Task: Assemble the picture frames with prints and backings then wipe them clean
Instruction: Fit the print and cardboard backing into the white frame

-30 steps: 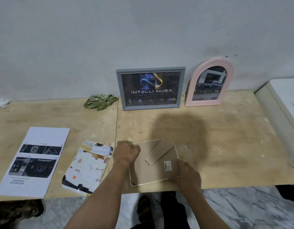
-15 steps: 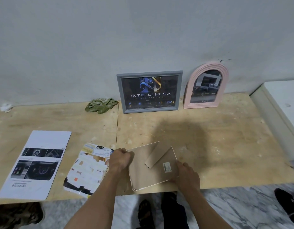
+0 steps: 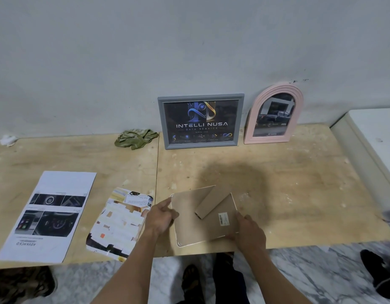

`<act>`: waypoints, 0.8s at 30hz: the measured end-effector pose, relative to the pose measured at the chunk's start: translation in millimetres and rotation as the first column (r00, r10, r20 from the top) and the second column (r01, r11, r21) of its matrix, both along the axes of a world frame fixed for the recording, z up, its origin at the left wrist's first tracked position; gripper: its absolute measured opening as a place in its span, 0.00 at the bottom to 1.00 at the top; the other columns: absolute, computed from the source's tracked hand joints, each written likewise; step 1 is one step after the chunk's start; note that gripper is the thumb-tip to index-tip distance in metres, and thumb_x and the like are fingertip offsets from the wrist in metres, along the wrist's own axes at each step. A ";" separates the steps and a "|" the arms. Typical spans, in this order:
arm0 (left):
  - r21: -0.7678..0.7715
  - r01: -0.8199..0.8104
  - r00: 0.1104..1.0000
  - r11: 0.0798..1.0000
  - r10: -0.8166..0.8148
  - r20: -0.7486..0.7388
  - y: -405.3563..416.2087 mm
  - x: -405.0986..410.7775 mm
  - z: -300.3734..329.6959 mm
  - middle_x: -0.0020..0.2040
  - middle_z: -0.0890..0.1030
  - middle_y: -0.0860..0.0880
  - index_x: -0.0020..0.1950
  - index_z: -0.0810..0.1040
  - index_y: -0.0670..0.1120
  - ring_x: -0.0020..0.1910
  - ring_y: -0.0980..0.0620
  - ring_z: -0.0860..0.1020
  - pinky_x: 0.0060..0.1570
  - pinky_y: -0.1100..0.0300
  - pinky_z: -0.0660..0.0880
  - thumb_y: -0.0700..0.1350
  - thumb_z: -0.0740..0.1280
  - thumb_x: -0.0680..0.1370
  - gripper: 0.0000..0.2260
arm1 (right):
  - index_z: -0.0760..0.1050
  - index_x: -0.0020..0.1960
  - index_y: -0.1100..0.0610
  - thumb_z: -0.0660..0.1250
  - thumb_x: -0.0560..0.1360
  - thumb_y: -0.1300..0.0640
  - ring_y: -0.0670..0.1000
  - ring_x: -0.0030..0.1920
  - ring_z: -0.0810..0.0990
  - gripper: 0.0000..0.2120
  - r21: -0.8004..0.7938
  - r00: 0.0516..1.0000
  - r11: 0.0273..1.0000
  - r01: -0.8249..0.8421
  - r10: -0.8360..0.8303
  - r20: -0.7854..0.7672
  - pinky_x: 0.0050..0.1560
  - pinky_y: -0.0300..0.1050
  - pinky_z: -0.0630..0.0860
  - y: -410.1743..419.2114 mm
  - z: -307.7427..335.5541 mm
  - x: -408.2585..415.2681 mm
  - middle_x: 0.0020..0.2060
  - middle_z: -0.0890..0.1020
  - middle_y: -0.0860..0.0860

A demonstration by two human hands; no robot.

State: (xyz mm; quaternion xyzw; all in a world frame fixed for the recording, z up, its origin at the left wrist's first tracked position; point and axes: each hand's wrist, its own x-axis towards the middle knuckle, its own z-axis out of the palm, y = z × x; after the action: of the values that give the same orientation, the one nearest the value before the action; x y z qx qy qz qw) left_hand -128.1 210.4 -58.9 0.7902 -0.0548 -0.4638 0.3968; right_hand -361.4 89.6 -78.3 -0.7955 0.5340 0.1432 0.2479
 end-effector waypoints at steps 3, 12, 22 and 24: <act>-0.047 0.028 0.998 0.998 -0.026 0.048 3.8 -8.0 -10.6 0.27 0.78 0.54 0.64 0.77 0.61 0.32 0.51 0.76 0.52 0.47 0.78 0.33 0.70 0.70 0.29 | 0.58 0.75 0.48 0.69 0.73 0.45 0.54 0.61 0.74 0.35 0.005 1.000 1.000 0.005 -0.005 0.012 0.55 0.48 0.73 1.0 -0.7 -0.8 0.59 0.72 0.50; -0.147 -0.247 0.968 0.958 0.238 -0.077 14.4 -17.0 -3.1 0.33 0.81 0.59 0.69 0.76 0.40 0.29 0.66 0.80 0.31 0.71 0.75 0.27 0.65 0.76 0.22 | 0.56 0.76 0.50 0.67 0.73 0.40 0.53 0.60 0.73 0.36 -0.016 0.998 0.998 -0.056 0.056 0.005 0.54 0.47 0.73 -0.3 -0.5 -6.9 0.59 0.72 0.51; -0.183 -0.335 0.941 0.924 0.318 -0.115 30.9 -6.1 -13.6 0.67 0.78 0.48 0.60 0.81 0.54 0.56 0.50 0.80 0.59 0.52 0.76 0.31 0.67 0.76 0.21 | 0.58 0.75 0.50 0.65 0.73 0.39 0.54 0.62 0.71 0.35 -0.038 0.988 0.991 -0.129 0.125 -0.086 0.56 0.49 0.71 4.8 0.1 -0.1 0.62 0.72 0.52; -0.189 -0.397 0.915 0.898 0.373 -0.151 34.2 -1.7 -10.5 0.63 0.81 0.44 0.61 0.81 0.51 0.56 0.44 0.81 0.55 0.49 0.78 0.30 0.66 0.76 0.20 | 0.58 0.74 0.50 0.65 0.74 0.39 0.55 0.62 0.71 0.34 -0.043 0.987 0.989 -0.139 0.135 -0.082 0.56 0.50 0.70 4.9 1.1 -1.1 0.61 0.72 0.52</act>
State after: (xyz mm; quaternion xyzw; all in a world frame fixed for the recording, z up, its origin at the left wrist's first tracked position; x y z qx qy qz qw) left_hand -129.9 244.6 -69.4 0.7108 0.0749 -0.4104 0.5664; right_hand -362.5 94.5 -77.3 -0.8299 0.4907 0.1782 0.1968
